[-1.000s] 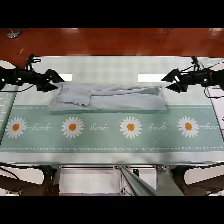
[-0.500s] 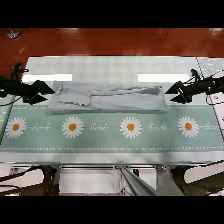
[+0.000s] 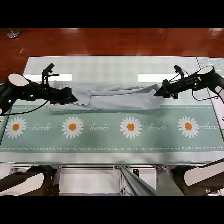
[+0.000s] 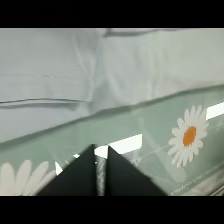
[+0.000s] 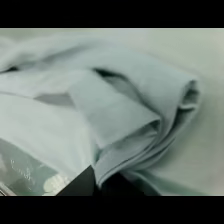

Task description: Fold the shirts.

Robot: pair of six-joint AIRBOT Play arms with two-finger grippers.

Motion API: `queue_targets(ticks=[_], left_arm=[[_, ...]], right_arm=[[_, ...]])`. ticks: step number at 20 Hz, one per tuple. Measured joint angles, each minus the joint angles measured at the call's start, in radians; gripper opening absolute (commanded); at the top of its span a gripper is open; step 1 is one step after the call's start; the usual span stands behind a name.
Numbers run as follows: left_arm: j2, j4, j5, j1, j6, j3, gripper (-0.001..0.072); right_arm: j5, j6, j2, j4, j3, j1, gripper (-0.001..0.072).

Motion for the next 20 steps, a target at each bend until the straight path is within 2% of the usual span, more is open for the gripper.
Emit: queue_targets(ticks=[3,6,10,13,20], left_arm=[[-0.008,-0.042,0.037,-0.086,0.032,0.042,0.0018],[-0.035,-0.062,0.135,-0.218,0.048,0.104,0.0017],[-0.162,-0.068,0.267,-0.423,0.044,0.235,0.0017],[-0.326,-0.017,0.284,-0.561,-0.012,0.39,0.0016],[-0.656,0.078,0.136,-0.784,-0.204,0.729,0.0017]], right_arm=[[0.019,0.005,0.14,-0.092,-0.035,-0.018,0.0018],[0.012,0.01,0.336,-0.145,-0.146,-0.047,0.0018],[0.01,0.026,0.632,-0.19,-0.318,-0.068,0.0018],[0.029,0.052,0.811,-0.203,-0.393,-0.072,0.0018],[0.079,0.096,1.018,-0.186,-0.437,-0.073,0.0018]])
